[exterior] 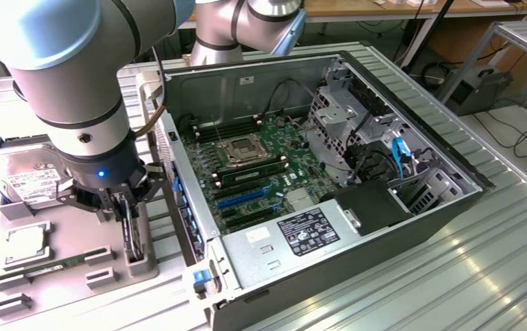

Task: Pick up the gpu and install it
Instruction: 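Pick up the gpu and move the gpu toward the slot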

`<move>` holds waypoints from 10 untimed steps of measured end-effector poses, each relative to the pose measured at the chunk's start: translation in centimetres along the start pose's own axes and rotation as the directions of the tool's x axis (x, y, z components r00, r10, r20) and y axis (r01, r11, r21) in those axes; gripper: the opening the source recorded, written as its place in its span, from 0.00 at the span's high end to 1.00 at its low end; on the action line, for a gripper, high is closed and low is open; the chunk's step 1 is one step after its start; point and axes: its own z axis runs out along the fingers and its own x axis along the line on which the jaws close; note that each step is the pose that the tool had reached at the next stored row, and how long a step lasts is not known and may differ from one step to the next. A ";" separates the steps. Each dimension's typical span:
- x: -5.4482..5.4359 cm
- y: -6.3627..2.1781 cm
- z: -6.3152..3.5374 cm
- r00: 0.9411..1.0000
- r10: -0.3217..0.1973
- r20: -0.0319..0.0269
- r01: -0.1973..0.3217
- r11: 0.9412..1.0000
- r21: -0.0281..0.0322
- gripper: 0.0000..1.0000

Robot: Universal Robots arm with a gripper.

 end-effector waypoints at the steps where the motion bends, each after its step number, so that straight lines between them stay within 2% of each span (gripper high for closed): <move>1: 0.0 0.00 0.00 1.000 0.000 0.000 0.000 1.000 0.000 0.74; 10: 0.0 0.00 0.00 1.000 0.000 0.000 0.000 1.000 0.001 0.74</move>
